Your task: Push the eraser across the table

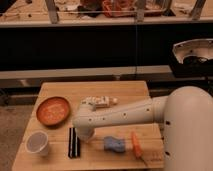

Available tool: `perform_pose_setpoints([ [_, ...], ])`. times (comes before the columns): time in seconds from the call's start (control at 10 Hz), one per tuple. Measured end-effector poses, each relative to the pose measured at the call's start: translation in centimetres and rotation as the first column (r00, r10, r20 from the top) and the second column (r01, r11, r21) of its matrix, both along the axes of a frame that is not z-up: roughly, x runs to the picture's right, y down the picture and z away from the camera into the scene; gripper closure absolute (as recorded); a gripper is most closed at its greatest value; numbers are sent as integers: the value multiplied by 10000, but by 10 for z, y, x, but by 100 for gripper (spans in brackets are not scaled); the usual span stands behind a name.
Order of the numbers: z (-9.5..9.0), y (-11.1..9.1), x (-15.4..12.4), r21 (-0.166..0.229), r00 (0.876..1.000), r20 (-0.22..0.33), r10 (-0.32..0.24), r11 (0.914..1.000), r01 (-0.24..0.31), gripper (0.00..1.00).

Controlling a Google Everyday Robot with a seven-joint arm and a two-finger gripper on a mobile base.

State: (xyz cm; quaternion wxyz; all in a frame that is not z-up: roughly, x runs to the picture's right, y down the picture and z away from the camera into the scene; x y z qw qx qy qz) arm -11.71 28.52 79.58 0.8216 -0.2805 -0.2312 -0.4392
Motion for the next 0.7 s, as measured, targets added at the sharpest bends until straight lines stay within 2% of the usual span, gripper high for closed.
perform_pose_setpoints([
  [0.2, -2, 4, -10, -4, 9996, 138, -236, 9997, 236, 100],
  [0.5, -3, 4, -13, -27, 9997, 204, -159, 9999, 160, 100],
  [0.7, -3, 5, -15, -9, 9992, 212, -334, 9994, 334, 100],
])
